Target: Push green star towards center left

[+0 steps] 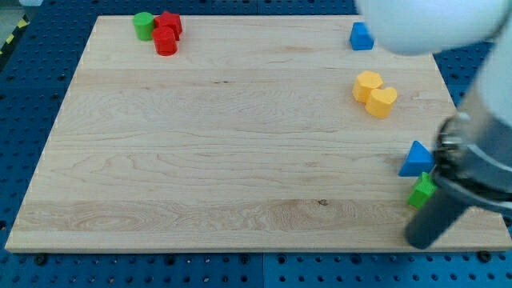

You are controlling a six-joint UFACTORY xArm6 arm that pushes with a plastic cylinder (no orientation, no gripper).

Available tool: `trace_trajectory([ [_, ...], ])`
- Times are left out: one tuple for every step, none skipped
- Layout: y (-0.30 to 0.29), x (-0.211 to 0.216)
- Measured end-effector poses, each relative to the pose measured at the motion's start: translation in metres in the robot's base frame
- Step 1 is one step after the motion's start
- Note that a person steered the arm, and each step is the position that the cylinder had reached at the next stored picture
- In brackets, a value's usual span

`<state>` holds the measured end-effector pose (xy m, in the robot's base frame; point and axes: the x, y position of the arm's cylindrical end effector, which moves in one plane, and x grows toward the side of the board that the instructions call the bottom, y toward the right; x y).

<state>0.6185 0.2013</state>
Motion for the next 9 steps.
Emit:
trace_trajectory([
  [0.034, -0.001],
  [0.035, -0.026],
  [0.035, -0.041],
  [0.035, -0.044],
  [0.034, -0.058],
  [0.016, -0.061],
  [-0.019, -0.070],
  [-0.061, -0.078],
  [-0.111, -0.093],
])
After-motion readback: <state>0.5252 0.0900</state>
